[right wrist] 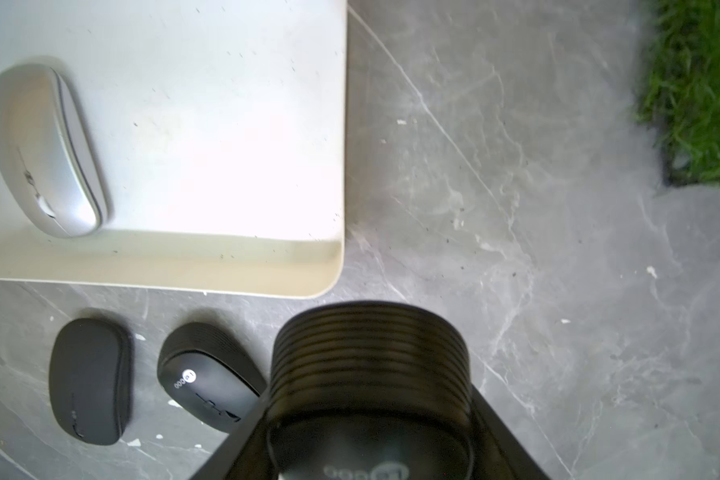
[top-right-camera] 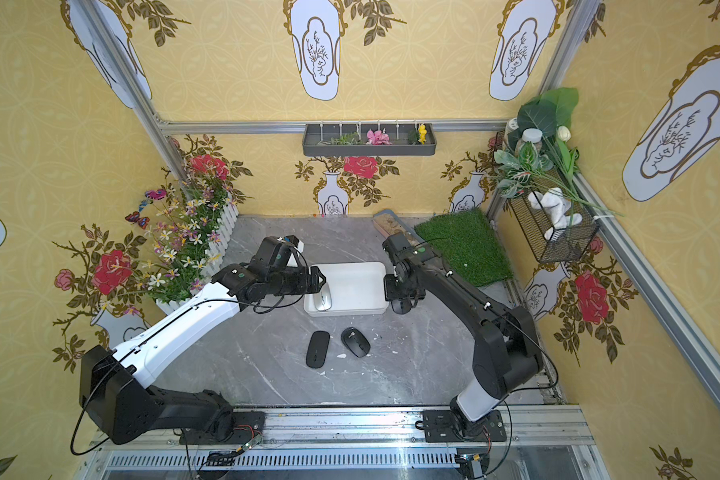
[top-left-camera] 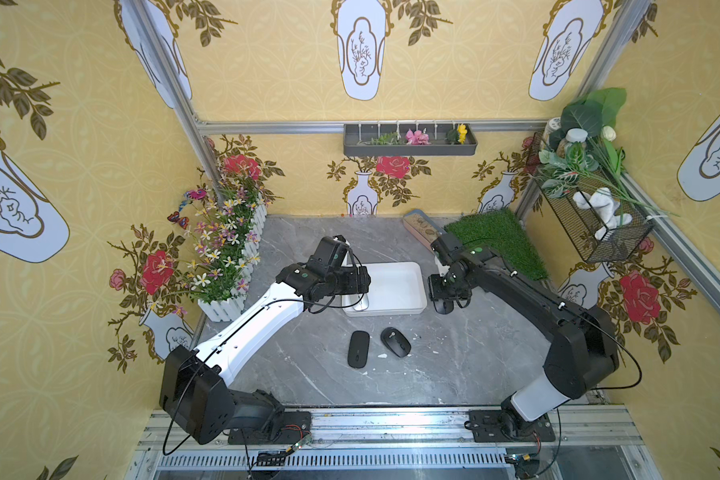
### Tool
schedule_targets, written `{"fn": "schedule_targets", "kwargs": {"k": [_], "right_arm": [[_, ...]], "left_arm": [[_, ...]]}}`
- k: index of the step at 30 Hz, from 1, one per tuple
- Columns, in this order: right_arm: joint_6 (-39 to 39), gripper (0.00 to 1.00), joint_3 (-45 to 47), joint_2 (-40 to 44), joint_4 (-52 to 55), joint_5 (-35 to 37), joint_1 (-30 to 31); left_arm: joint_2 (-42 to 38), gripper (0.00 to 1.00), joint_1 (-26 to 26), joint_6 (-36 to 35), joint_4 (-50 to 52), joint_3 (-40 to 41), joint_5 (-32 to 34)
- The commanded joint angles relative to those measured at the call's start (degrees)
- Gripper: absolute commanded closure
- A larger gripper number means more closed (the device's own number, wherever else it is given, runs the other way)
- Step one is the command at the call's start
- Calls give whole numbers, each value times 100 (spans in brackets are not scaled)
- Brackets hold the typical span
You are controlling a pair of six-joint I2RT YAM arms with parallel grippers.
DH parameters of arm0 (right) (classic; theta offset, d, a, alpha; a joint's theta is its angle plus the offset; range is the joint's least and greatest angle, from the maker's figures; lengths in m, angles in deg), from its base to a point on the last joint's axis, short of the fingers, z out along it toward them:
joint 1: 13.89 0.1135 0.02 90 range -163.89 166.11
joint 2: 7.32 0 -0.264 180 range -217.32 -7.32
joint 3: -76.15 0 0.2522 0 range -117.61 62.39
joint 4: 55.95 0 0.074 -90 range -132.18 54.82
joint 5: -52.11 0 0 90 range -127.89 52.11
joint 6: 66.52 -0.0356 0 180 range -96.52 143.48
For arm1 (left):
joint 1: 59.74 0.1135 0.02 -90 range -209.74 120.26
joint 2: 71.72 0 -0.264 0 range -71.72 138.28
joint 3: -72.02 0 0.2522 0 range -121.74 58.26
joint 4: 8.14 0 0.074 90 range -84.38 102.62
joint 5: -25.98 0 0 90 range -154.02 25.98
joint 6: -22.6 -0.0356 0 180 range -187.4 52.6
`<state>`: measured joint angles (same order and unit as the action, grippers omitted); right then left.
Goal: Put the mouse in the storage box
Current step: Pick up the mouse from the center of the board, then place the mouse in the storage box.
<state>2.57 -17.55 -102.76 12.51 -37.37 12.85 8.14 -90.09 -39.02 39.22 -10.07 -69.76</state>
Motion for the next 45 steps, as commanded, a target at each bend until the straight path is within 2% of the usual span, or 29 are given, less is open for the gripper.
{"fn": "schedule_targets", "kwargs": {"k": [1,5,10,21,23,27,29,35,38,40,43,45], "right_arm": [[31,42,-601,-616,180,-241,153],[-73,42,-1287,-1414,34,-310,165],[-42,40,-2013,-2301,126,29,173],[-216,37,-2049,-2949,-12,593,208],[-257,32,-2000,-2992,-105,620,217],[-301,15,-2060,-3077,-142,713,243],[-298,11,-2069,-3045,-177,757,257],[-414,7,-2223,-2635,147,849,309],[-268,6,-2111,-2055,257,524,400],[28,6,-1751,-1492,130,-6,546],[490,5,-730,-378,-260,-763,904],[626,0,183,411,-532,-882,1196]], "left_arm": [[36,11,3,123,-208,74,118],[2,11,3,165,-248,159,250],[-8,11,3,251,-239,266,305],[75,11,3,308,-135,330,474],[85,11,3,298,-109,312,486],[61,11,3,300,-84,303,494],[34,11,3,277,-74,312,495],[-94,11,2,210,114,286,563],[-258,11,3,125,247,366,562],[-462,11,3,115,285,545,604],[-896,10,3,115,98,1001,622],[-1166,10,1,113,19,1305,663]]}}
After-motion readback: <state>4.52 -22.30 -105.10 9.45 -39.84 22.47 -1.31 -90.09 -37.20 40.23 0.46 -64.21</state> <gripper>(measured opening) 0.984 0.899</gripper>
